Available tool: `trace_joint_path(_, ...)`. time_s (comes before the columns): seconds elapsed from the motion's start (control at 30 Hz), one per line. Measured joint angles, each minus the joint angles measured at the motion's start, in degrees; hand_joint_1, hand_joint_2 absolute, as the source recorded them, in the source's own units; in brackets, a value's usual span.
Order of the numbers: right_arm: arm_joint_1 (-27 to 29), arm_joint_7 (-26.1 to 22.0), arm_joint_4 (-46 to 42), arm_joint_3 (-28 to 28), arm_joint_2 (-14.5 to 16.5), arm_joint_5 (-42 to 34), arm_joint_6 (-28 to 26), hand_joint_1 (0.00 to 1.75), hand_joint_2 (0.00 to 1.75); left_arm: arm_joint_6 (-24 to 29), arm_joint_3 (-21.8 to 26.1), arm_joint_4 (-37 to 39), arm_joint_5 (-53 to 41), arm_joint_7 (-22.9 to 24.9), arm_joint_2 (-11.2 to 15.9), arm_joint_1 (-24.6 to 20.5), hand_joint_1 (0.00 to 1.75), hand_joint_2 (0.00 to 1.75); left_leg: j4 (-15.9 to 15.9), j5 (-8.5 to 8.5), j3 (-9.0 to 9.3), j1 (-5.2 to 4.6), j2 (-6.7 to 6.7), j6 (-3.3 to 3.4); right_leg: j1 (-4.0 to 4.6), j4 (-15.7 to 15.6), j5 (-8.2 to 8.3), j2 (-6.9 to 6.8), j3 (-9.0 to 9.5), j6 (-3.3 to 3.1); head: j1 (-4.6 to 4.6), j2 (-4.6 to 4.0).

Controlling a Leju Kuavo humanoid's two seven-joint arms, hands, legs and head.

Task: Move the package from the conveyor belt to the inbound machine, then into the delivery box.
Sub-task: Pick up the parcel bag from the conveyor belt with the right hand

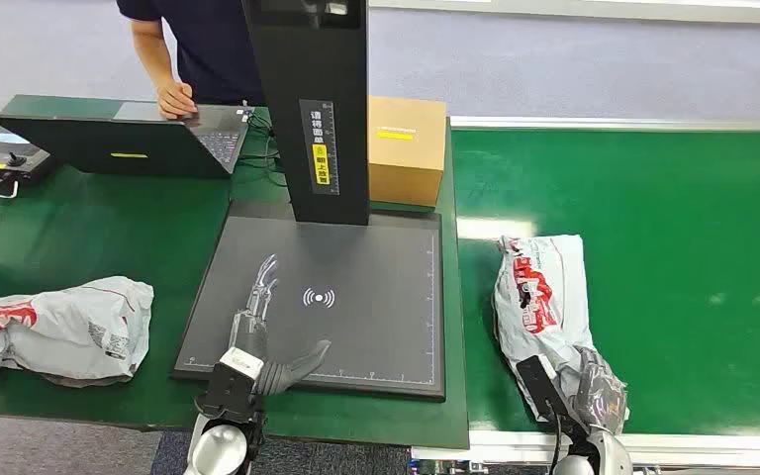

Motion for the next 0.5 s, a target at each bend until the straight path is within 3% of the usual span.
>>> trace_joint_path(0.23,2.21,-4.63,-4.04,-1.56,1.23,-4.49,-2.72,1.73,1.75,0.14,0.0,-0.2,-0.32,0.4,0.0,0.03,0.0,1.75,-0.02,0.0,-0.11,0.0,0.0,-0.01,0.01,0.01,0.03,0.0,-0.14,0.02,-0.01,0.0)
trace_joint_path(0.5,6.94,-16.38,-16.81,-1.14,3.83,-13.03,-8.22,1.73,1.75,0.96,0.07,-0.71,-0.61,0.36,-0.02,0.46,0.0,1.75,-0.08,-0.04,-0.19,0.02,0.01,-0.06,0.03,0.05,-0.02,0.02,-0.26,-0.06,-0.01,0.0)
